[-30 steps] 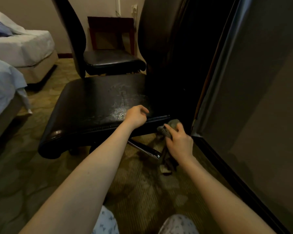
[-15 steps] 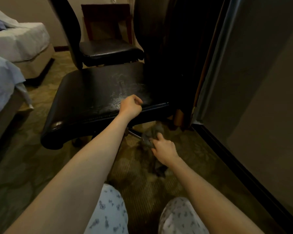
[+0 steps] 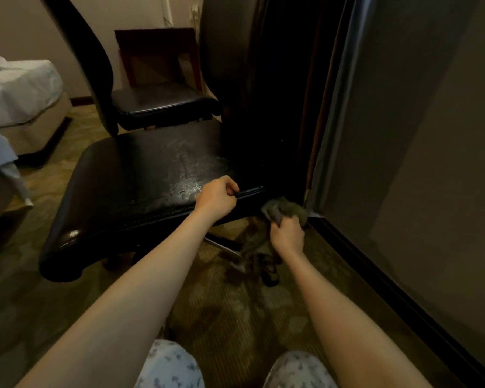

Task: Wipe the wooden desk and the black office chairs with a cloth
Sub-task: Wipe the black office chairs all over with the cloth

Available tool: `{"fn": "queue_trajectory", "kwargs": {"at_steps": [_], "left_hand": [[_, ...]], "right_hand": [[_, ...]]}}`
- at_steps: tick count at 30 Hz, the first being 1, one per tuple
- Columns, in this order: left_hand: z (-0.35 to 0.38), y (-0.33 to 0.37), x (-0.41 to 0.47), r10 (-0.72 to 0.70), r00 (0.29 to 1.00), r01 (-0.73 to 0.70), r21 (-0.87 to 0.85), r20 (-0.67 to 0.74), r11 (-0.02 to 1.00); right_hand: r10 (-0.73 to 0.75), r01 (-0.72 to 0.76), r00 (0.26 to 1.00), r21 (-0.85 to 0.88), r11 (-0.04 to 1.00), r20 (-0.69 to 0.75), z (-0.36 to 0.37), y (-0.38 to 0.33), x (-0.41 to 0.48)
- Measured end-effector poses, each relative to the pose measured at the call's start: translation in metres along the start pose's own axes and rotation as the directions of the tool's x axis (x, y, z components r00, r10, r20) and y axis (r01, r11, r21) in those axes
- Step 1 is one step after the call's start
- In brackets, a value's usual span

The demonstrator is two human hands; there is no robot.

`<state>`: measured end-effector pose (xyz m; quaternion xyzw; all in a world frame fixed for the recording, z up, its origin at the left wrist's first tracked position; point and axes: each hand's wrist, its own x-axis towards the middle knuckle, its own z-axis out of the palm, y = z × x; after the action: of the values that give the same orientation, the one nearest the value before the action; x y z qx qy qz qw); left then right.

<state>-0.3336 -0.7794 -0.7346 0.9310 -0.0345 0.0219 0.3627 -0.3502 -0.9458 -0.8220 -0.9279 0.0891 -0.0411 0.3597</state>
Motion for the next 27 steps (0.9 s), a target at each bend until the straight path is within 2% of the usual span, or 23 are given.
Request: {"fn": "queue_trajectory", "kwargs": {"at_steps": [1, 3, 9, 12, 14, 17, 23, 27], "left_hand": [[-0.002, 0.0, 0.003, 0.004, 1.0, -0.004, 0.006, 0.001, 1.0], [-0.005, 0.003, 0.01, 0.019, 1.0, -0.019, 0.01, 0.004, 1.0], [-0.027, 0.028, 0.047, 0.085, 0.996, -0.088, -0.106, -0.027, 0.99], [-0.053, 0.049, 0.067, 0.048, 0.999, -0.048, -0.179, -0.002, 0.983], [-0.074, 0.063, 0.076, 0.017, 0.999, -0.01, -0.193, 0.033, 0.981], [-0.125, 0.097, 0.093, 0.004, 0.996, 0.016, -0.227, 0.087, 0.974], [-0.205, 0.158, 0.099, -0.007, 0.991, 0.044, -0.271, 0.137, 0.961], [-0.255, 0.212, 0.1, 0.017, 0.989, 0.024, -0.273, 0.146, 0.962]], "right_hand": [[0.048, -0.046, 0.998, -0.058, 0.997, 0.041, 0.003, 0.007, -0.004], [0.112, -0.105, 0.993, -0.154, 0.982, 0.035, 0.004, 0.017, -0.009], [0.114, -0.125, 0.99, -0.142, 0.982, -0.085, -0.052, 0.0, 0.026], [0.129, -0.122, 0.992, -0.296, 0.947, 0.002, -0.078, -0.008, 0.035], [0.204, -0.179, 0.978, -0.364, 0.914, 0.033, -0.093, -0.016, 0.032], [0.305, -0.288, 0.952, -0.332, 0.898, -0.002, -0.135, -0.048, 0.035], [0.248, -0.245, 0.969, -0.242, 0.939, -0.019, -0.228, -0.118, 0.037], [0.258, -0.253, 0.966, -0.285, 0.924, -0.02, -0.289, -0.169, 0.041]]}}
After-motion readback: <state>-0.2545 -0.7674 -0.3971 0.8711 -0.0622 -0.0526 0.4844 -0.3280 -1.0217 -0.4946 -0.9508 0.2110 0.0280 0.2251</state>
